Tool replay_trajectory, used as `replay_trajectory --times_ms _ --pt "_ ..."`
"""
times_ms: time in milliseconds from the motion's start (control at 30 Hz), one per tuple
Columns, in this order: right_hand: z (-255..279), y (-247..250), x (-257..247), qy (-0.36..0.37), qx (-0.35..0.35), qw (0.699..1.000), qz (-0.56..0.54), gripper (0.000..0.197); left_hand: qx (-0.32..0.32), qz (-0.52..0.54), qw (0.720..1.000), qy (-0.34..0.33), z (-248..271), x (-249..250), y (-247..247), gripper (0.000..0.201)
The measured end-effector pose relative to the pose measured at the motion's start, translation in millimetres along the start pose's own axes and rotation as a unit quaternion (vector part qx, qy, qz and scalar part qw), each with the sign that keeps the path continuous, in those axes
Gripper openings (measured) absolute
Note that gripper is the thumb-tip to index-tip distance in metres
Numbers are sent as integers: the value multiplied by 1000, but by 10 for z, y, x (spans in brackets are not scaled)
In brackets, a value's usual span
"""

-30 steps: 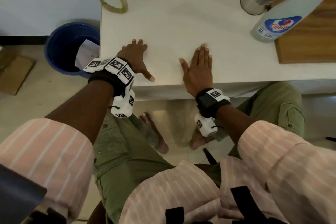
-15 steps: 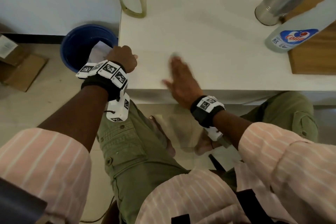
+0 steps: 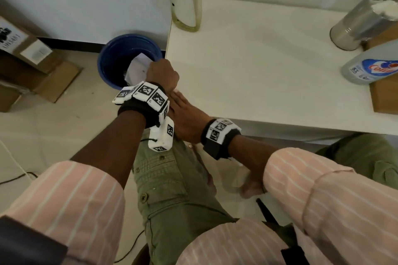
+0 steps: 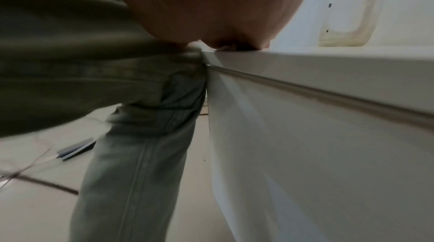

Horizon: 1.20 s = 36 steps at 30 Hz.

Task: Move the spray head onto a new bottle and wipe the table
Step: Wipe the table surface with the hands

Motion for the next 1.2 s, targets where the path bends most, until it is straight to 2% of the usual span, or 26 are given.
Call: replay_trajectory --times_ms 67,100,133,200,300,367,433,500,567,700,733,867,933,967,1000,1067,1133,1200 --pt "177 13 123 51 17 999 1 74 3 -16 1000 2 -8 38 -7 31" --pt "227 22 260 54 18 998 -17 74 5 -10 1000 8 -26 52 -21 30" --pt "261 57 447 25 20 999 -41 74 8 -3 1000 16 -37 66 -38 30" --pt "238 103 1041 -114 44 988 -100 76 19 3 1000 20 -81 95 -70 32" --pt "189 209 1898 -362 86 918 -139 80 13 -10 1000 -2 -169 108 -151 31" --pt "56 307 2119 -443 79 875 -178 81 22 -14 1000 -15 -233 120 -182 31" --pt "-174 415 2048 -464 78 858 -206 83 41 7 999 2 -274 121 -152 33" --pt "-459 480 1778 -429 71 872 -227 83 63 19 998 19 -302 108 -88 38" --pt "-691 489 1387 -364 55 904 -216 83 82 27 996 29 -315 90 -32 43" --pt "-894 469 732 -231 40 963 -134 75 146 72 984 70 -306 12 27 56" --pt "-924 468 639 -187 43 975 -116 75 159 76 983 59 -324 15 18 57" --pt "-913 372 607 -9 29 999 -9 68 165 119 978 48 -421 -32 -115 62" --pt "-800 353 770 31 21 999 18 64 142 109 983 30 -442 23 -175 64" --pt "-728 366 902 21 20 1000 3 68 130 96 987 13 -448 65 -206 63" --pt "-656 393 1082 -16 20 999 -31 71 117 79 990 -9 -451 118 -230 63" --pt "-518 429 1582 -148 35 984 -92 75 85 36 994 -51 -473 217 -270 71" --pt "-379 478 2141 -310 68 941 -118 78 38 9 995 -97 -525 323 -300 87" --pt "-311 521 2534 -438 80 881 -161 78 -30 -22 991 -131 -589 439 -338 108"
Point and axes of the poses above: each hand's wrist, its own z-axis away from the middle knuckle, its own y-axis out of the back of the hand, x = y × z, the point moved 4 cm from there along -z, towards the middle knuckle, and after that the axes turned 14 degrees about -y, right-handed, at the moved point
